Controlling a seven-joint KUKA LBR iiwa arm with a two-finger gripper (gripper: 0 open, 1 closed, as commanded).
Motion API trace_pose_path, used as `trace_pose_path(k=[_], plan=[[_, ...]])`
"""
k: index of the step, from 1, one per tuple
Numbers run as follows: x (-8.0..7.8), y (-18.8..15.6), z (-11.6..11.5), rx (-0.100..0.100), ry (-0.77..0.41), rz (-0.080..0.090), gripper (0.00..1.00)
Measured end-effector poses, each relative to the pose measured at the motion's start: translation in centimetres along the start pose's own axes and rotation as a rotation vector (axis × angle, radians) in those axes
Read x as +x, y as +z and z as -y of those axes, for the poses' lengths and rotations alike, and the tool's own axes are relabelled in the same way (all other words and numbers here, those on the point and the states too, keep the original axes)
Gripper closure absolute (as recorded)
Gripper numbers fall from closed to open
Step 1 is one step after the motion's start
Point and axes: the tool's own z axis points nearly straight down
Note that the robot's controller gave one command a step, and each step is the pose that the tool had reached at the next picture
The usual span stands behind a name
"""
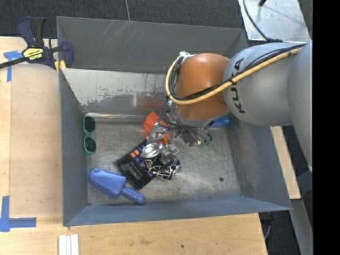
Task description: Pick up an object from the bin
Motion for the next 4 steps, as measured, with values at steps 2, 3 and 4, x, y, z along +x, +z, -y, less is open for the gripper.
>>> trace_pose_path(k=[2, 3, 4], plan=[[2.1, -2.2, -0.4, -0.002, -0.39, -0.005, 1.0], [1.1, -7.8, -1.4, -0.008, -0.587, -0.003, 1.0], [-0.4, -12.7, 0.9, -0.004, -0.423, -0.003, 1.0]])
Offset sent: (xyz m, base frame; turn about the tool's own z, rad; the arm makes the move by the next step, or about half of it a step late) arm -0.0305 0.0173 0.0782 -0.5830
